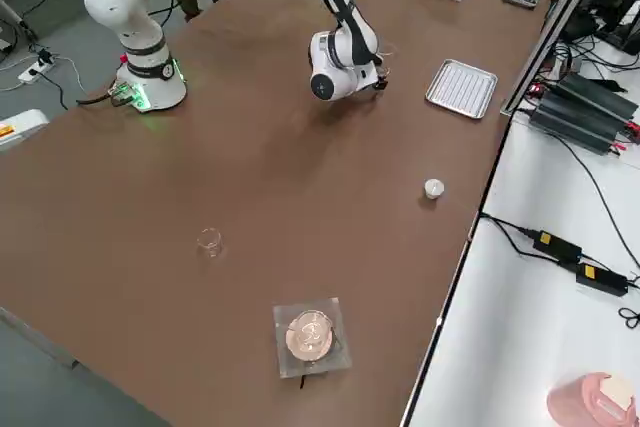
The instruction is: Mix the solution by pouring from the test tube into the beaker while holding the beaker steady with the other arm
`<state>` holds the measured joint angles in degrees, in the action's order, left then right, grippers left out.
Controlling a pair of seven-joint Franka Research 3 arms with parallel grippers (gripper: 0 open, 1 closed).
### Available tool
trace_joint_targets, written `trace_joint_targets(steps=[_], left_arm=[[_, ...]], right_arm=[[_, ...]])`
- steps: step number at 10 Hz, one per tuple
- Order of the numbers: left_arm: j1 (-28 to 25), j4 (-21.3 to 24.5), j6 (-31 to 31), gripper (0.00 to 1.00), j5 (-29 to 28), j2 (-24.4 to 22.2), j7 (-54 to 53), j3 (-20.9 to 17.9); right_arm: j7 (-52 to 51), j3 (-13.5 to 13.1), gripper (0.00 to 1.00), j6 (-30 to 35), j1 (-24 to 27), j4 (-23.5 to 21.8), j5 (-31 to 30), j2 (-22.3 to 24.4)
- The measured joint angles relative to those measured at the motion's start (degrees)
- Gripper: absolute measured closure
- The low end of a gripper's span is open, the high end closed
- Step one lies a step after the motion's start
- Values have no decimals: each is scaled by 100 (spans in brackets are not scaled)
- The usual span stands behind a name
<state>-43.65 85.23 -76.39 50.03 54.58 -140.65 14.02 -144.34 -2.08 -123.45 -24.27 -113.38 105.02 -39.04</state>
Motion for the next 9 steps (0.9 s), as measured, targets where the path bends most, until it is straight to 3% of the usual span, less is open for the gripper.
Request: trace_joint_targets(steps=[9], left_arm=[[-210, 3, 2, 58, 91, 2, 0, 80]], right_arm=[[-58, 0, 0, -32, -59, 376, 271, -299]])
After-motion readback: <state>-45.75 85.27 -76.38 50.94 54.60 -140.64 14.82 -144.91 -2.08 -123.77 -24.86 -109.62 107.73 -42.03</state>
